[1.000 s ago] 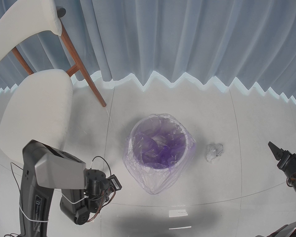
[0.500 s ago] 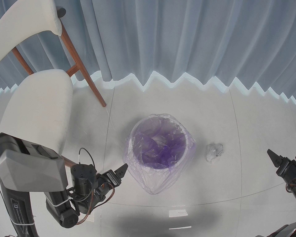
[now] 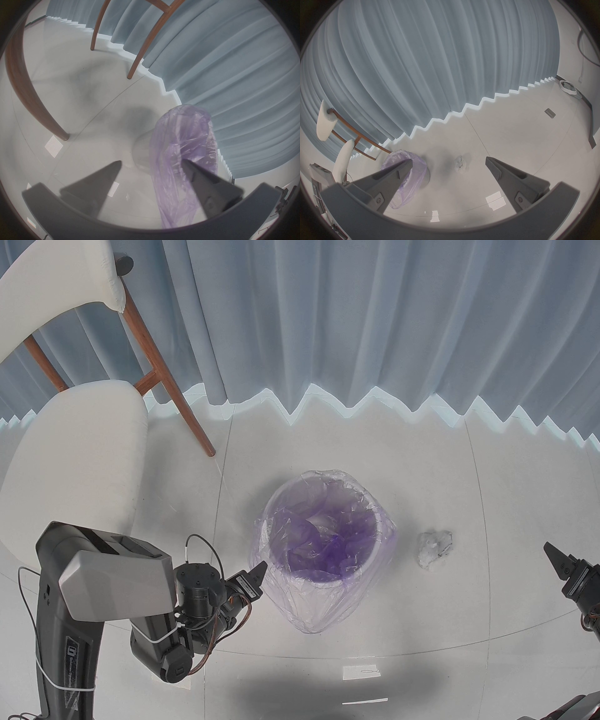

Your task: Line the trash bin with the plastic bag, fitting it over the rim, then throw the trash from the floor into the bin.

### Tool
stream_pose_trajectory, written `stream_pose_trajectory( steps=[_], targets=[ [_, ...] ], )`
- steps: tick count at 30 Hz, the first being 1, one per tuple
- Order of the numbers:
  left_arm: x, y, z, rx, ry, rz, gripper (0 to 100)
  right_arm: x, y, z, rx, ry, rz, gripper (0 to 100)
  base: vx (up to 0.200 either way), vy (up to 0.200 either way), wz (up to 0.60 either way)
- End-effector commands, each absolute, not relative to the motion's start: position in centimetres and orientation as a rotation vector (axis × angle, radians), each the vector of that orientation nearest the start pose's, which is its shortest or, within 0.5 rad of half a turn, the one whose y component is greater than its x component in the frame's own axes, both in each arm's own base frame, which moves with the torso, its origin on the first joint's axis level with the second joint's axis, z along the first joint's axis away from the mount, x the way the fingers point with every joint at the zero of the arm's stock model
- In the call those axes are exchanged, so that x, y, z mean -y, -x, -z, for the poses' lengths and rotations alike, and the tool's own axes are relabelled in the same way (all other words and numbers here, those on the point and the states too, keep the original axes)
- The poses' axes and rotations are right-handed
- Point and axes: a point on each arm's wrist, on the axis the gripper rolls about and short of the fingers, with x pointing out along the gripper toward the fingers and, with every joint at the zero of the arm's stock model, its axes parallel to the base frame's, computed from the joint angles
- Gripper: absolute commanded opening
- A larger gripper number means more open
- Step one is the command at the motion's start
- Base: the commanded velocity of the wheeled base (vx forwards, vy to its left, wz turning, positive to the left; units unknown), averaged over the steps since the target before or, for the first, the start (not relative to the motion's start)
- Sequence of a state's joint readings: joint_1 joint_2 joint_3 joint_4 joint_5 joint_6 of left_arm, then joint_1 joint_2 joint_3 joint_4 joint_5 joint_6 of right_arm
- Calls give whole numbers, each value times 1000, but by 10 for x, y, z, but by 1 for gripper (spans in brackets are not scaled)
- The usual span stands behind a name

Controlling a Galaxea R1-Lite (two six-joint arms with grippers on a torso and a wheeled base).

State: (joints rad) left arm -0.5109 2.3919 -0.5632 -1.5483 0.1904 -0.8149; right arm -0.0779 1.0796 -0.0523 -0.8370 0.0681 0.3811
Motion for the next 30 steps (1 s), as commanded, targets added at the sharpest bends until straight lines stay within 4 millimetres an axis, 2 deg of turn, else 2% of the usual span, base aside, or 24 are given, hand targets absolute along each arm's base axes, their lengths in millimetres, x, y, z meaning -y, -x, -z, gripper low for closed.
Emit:
stream_pose_trajectory(
  steps=[1,3,6,11,17,19,22,29,30],
  targets=[
    [167,-314,24,-378,708,181,0,7,-114,-135,-186,-393,45,100,0,0,0],
    [164,-320,25,-364,716,172,0,7,-114,-135,-186,-393,45,100,0,0,0],
    [163,-326,38,-372,702,148,0,7,-114,-134,-195,-394,47,100,0,0,0],
    [164,-327,44,-380,689,148,0,7,-114,-134,-201,-374,46,100,0,0,0],
    [166,-336,75,-398,572,144,0,7,-115,-134,-206,-373,45,100,0,0,0],
    [167,-341,79,-378,549,138,0,7,-115,-133,-211,-373,45,100,0,0,0],
    [170,-348,75,-346,555,145,0,7,-114,-132,-226,-373,49,100,0,0,0],
    [170,-349,63,-324,564,153,0,7,-114,-131,-230,-373,49,100,0,0,0],
    [171,-350,53,-301,576,161,100,7,-114,-131,-230,-373,49,100,0,0,0]
  ],
)
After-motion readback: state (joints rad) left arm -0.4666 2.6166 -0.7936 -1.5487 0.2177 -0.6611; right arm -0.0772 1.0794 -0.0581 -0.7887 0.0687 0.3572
